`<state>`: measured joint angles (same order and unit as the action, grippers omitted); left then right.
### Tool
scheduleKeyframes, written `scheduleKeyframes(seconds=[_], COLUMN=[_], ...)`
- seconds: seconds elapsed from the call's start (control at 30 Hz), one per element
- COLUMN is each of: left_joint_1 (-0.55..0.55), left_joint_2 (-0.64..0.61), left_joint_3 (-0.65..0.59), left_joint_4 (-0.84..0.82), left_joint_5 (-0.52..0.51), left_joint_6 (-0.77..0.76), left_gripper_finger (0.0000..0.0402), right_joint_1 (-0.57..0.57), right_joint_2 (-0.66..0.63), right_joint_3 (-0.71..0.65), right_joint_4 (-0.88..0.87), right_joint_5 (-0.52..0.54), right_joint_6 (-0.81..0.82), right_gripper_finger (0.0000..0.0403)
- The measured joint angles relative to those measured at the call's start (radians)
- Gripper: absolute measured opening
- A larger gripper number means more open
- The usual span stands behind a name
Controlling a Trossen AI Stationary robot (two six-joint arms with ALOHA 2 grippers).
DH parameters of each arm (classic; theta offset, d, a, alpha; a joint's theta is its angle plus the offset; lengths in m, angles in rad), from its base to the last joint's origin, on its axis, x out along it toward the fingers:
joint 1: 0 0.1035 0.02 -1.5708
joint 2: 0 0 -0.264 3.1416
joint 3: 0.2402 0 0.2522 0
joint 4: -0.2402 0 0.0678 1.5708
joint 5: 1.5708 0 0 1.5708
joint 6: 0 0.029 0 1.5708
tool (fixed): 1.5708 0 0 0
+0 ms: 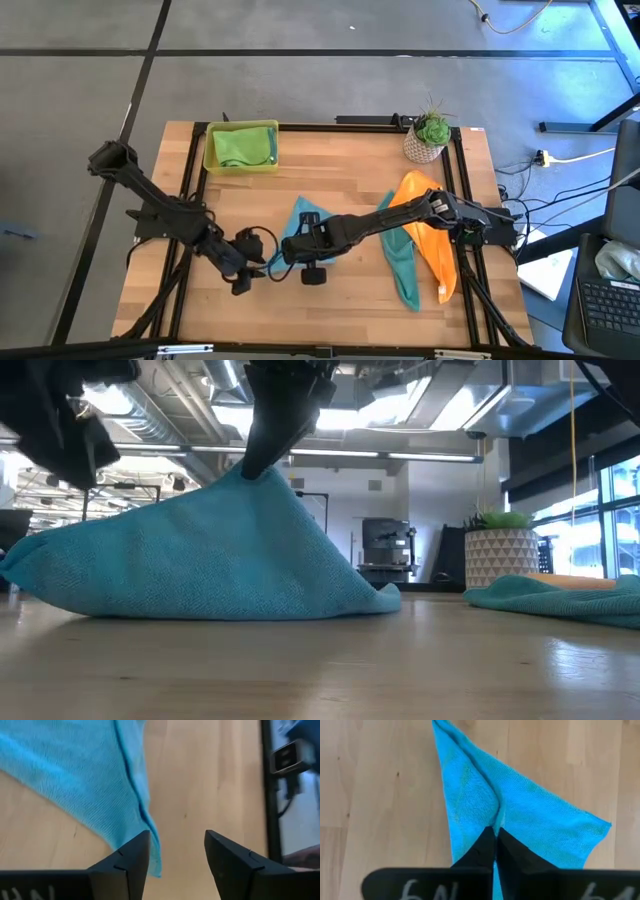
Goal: Fold microfiber towels
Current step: Fold the left blue towel
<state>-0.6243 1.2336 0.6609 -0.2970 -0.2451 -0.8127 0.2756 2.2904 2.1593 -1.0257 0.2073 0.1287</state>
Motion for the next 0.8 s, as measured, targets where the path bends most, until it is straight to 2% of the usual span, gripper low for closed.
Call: scheduleKeyframes(seconds=[0.3,0.63,0.73,0.8], left_joint_1=[0.001,0.004,0.004,0.004], left_joint_2=[0.098,0.170,0.170,0.168], left_joint_3=[0.000,0.000,0.000,0.000], left_joint_4=[0.027,0.030,0.025,0.014], left_joint_5=[-0.013,-0.094,-0.095,-0.093], left_joint_6=[-0.035,-0.076,-0.074,-0.070], left_gripper_finger=[0.0182,0.0181,0.0164,0.0135], right_joint_1=[-0.002,-0.005,-0.003,-0.003], right_joint_2=[-0.017,-0.017,-0.017,-0.017], right_joint_3=[0.000,0.000,0.000,0.000], right_joint_4=[-0.010,-0.013,-0.026,-0.034], right_joint_5=[0.016,0.017,0.017,0.017], right_joint_6=[0.007,0.029,0.051,0.057], right_gripper_finger=[0.0014,0.0010,0.0011,0.0009])
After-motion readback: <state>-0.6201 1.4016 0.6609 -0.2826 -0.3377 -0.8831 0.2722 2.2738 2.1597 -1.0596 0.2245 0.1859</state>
